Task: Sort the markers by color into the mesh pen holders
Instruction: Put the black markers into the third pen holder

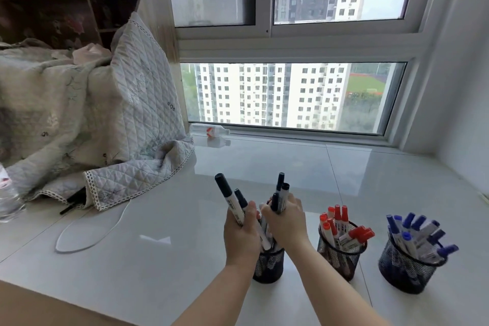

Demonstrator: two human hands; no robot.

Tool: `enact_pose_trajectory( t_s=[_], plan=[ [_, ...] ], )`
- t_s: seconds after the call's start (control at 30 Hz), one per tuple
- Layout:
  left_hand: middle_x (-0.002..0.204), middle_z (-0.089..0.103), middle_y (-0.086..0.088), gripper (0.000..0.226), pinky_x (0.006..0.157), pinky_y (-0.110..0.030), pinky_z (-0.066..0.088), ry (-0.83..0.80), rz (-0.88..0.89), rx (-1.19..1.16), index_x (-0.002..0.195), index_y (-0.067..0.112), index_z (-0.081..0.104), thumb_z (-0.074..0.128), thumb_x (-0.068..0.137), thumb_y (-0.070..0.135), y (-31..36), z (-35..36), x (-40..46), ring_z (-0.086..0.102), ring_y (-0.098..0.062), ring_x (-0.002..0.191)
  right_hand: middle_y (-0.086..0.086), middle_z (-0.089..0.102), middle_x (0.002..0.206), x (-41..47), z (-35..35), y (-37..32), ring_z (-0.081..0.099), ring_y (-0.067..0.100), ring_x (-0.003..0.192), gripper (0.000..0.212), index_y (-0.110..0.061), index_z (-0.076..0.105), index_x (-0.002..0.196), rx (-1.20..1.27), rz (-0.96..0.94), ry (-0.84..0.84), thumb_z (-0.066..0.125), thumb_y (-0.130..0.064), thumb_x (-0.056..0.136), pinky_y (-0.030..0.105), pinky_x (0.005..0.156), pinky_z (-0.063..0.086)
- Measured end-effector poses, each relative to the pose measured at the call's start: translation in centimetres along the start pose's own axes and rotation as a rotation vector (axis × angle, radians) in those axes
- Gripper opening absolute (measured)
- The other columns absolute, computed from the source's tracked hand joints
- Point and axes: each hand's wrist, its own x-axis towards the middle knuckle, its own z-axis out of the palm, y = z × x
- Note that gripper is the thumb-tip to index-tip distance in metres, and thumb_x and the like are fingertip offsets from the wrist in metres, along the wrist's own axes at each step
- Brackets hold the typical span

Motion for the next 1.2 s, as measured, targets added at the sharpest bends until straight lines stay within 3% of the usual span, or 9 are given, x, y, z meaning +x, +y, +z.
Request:
enact_pose_trajectory(
  t_s=[0.07,0.17,0.27,0.4,0.5,0.57,0.83,1.03,1.2],
  plan=[
    [0.068,0.062,0.006,0.017,0.062,-0.024,0.045,0.021,0.000,0.005,0.079,0.018,0.056,0.055,0.090,0.031,-0.4,0.1,-0.2,0.062,-0.010,0.065,-0.007,0.047,0.085,-0.5,0.3,1.0,0.038,0.015,0.092,0.029,-0.029,0.046,0.053,-0.090,0.028,-0.045,0.057,-0.032,0.079,0.034,0.081,0.039],
    [0.066,0.061,0.005,0.024,0.062,-0.024,0.044,0.044,0.001,0.000,0.081,0.013,0.056,0.054,0.090,0.034,-0.8,0.1,-0.2,0.061,-0.013,0.065,-0.009,0.053,0.087,-0.8,0.2,1.8,0.042,0.009,0.092,0.020,-0.029,0.056,0.059,0.085,0.011,-0.057,0.064,-0.026,0.077,0.021,0.073,0.038],
    [0.067,0.062,0.003,0.029,0.061,-0.022,0.046,0.042,-0.005,-0.006,0.085,0.008,0.057,0.054,0.090,0.037,-1.0,0.3,-0.1,0.062,-0.013,0.064,-0.016,0.050,0.094,-0.9,-0.2,1.6,0.052,0.003,0.089,0.018,-0.030,0.054,0.080,0.223,-0.019,0.042,0.070,-0.024,0.073,0.014,0.070,0.038],
    [0.070,0.065,0.000,0.033,0.057,-0.015,0.046,-0.021,-0.003,0.007,0.088,0.006,0.060,0.054,0.089,0.039,-1.6,0.3,-0.3,0.064,-0.007,0.062,-0.019,0.050,0.079,-1.4,-0.4,2.0,0.049,0.000,0.057,0.039,-0.035,0.047,0.114,0.024,-0.197,0.044,0.065,-0.025,0.081,0.012,0.057,0.038],
    [0.073,0.067,0.002,0.025,0.054,-0.007,0.044,-0.008,0.024,0.041,0.087,0.011,0.060,0.055,0.089,0.035,-1.9,0.2,-0.3,0.063,0.000,0.061,-0.011,0.060,0.110,-1.4,-0.3,1.9,0.057,0.005,0.088,0.027,-0.022,0.059,0.115,0.002,-0.223,-0.006,0.059,-0.021,0.088,0.019,0.081,0.045],
    [0.076,0.067,0.004,0.019,0.054,-0.004,0.043,0.003,0.020,0.053,0.089,0.016,0.059,0.055,0.089,0.034,-1.9,0.2,-0.4,0.063,0.003,0.065,-0.007,0.060,0.115,-1.5,-0.3,1.9,0.057,0.010,0.102,0.027,-0.020,0.061,0.116,0.026,-0.186,-0.016,0.057,-0.020,0.089,0.022,0.090,0.045],
    [0.076,0.067,0.011,0.018,0.059,-0.004,0.041,0.031,0.023,0.175,0.091,0.023,0.059,0.052,0.089,0.039,-2.9,0.4,-2.1,0.061,0.008,0.071,-0.008,0.057,0.115,-3.2,-1.2,2.1,0.055,0.004,0.098,0.032,-0.018,0.058,0.123,0.053,-0.169,-0.020,0.052,-0.014,0.092,0.009,0.084,0.041],
    [0.093,0.067,-0.005,0.028,0.087,-0.041,0.049,0.080,-0.092,0.131,0.087,0.021,0.063,0.048,0.091,0.044,-2.6,1.5,-2.8,0.063,-0.022,0.090,-0.012,0.056,0.114,-5.1,-2.5,2.6,0.056,0.003,0.096,0.027,-0.017,0.061,0.117,0.016,-0.172,0.008,0.054,-0.013,0.091,0.006,0.081,0.039],
    [0.101,0.060,-0.012,0.031,0.082,-0.033,0.048,0.096,-0.119,0.122,0.098,0.017,0.061,0.046,0.092,0.043,-2.8,1.9,-4.0,0.060,-0.025,0.095,-0.010,0.056,0.118,-6.4,-2.9,2.8,0.055,0.008,0.106,0.029,-0.016,0.059,0.119,-0.002,-0.157,0.026,0.053,-0.015,0.091,0.016,0.091,0.043]
  ],
)
